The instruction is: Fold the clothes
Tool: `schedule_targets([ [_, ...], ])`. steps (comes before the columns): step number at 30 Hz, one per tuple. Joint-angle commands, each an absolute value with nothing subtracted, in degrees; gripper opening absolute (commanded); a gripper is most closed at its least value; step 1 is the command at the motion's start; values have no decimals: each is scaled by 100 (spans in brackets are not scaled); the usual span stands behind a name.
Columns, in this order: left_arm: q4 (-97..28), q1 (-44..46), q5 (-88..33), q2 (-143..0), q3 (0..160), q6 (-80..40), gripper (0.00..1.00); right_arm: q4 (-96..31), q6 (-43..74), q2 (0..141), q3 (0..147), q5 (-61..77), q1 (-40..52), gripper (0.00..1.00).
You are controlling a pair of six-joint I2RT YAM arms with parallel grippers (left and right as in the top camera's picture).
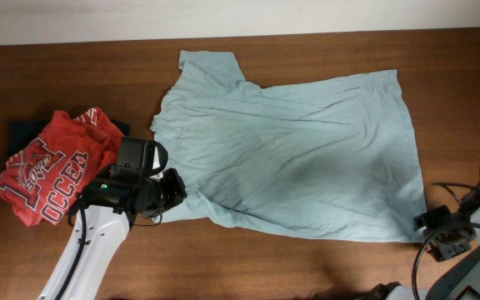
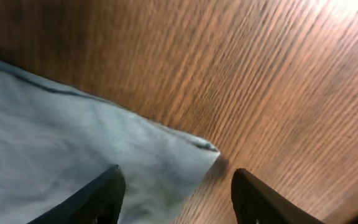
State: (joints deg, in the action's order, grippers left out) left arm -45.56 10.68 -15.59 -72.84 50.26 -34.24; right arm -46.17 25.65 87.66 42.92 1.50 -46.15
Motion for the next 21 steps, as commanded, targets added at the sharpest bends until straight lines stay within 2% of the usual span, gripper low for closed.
schedule_targets([
  [1,-4541,1031,-1500,-7306,5116,-3332,10,-4473,2661,8809,4097,58,-4652,55],
  [2,-4541,1031,-1503,-7306,5116,-3332,10,-4427,2668,8809,4071,56,-4652,50],
  [8,-4541,1031,-1496,-7306,5116,-3238,10,-4237,2668,8812,4069,86,-4652,11],
  [12,-4541,1031,-1494,-7306,5122,-3199,10,-4289,2655,8801,4132,178,-4652,4],
  [21,-4847,1031,-1122,-7306,5719,-2805,9,-5542,2233,8401,5074,1127,-4652,4],
])
